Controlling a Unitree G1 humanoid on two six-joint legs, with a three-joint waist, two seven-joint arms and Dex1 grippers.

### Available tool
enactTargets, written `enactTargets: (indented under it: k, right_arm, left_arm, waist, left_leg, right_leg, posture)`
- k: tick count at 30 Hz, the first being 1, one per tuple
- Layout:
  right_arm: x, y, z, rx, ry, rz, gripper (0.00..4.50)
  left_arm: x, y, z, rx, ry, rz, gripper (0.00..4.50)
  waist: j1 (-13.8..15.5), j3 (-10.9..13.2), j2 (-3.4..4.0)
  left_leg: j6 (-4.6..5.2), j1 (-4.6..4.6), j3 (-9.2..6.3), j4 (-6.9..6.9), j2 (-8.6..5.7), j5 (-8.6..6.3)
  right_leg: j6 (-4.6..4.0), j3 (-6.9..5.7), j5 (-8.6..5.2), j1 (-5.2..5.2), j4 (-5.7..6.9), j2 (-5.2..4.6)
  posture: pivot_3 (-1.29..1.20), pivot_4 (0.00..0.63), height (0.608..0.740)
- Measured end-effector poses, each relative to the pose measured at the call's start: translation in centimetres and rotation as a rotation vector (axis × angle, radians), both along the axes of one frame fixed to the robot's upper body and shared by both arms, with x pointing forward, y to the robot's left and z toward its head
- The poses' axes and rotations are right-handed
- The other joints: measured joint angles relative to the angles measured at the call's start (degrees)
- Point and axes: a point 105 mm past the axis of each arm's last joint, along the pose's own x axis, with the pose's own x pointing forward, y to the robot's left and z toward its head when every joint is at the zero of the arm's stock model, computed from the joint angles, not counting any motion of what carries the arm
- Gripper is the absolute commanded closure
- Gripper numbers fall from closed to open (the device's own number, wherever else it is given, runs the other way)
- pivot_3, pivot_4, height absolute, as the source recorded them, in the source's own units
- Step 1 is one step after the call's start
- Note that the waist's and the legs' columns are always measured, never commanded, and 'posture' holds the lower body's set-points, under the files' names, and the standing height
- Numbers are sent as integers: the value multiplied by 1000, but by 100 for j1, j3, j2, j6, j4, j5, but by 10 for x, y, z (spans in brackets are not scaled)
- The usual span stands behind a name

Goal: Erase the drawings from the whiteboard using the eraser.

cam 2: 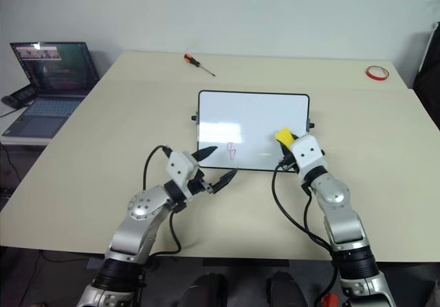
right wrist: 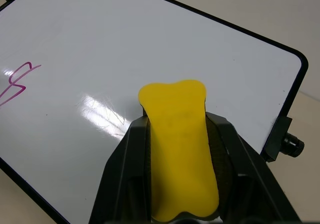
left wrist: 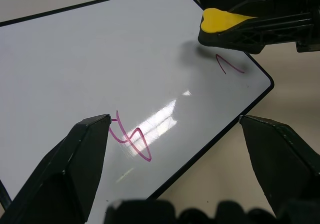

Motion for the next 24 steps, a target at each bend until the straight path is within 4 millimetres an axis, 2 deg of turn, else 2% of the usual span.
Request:
enactTargets:
  k: [3,6,21,24]
  right_arm:
    - [0,-2,-2,-14,9,-7,3329]
    - [-7,-20,-27,-116,113,-70,3329]
    - [-9,-22,-28,-149,144,-93,3329]
    - [-18,-27,-33,-167,159,-98,3329]
  left_arm:
    - [0,0,0,0,0,-1,0]
    - [1,-1,3,-2,-7,-1,0]
    - [2,-3,4,-4,-11,-8,0]
    - [2,-2,4,-2,-12,-7,0]
  waist:
    - [1,0,0]
    - [38,0,0]
    - [6,-2,-2]
    - [14,-2,-2]
  left_leg:
    - [0,0,0,0,0,0]
    - [0,-2,-4,2,-3,0]
    - [0,4,-4,12,-1,0]
    - [0,2,-6,12,-1,0]
  right_leg:
    - [0,0,0,0,0,0]
    - [0,-3,0,1,-1,-3]
    - [6,-1,6,10,2,1]
    - [6,-3,6,9,1,1]
  posture:
    - [0,150,740]
    - [0,150,740]
    - [0,150,740]
    - [0,150,740]
